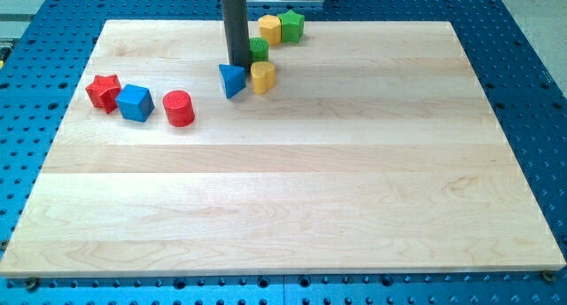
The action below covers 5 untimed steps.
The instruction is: Push the triangle right to the red circle
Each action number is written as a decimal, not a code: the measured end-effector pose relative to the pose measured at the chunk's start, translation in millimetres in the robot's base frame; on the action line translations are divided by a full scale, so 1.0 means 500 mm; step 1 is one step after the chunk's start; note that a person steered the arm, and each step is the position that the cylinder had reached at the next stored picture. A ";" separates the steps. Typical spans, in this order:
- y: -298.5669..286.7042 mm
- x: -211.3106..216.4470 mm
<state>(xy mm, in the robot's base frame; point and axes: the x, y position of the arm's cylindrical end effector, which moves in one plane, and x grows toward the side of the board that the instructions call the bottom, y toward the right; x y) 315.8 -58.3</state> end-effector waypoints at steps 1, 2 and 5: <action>-0.006 0.042; -0.036 0.062; -0.051 0.101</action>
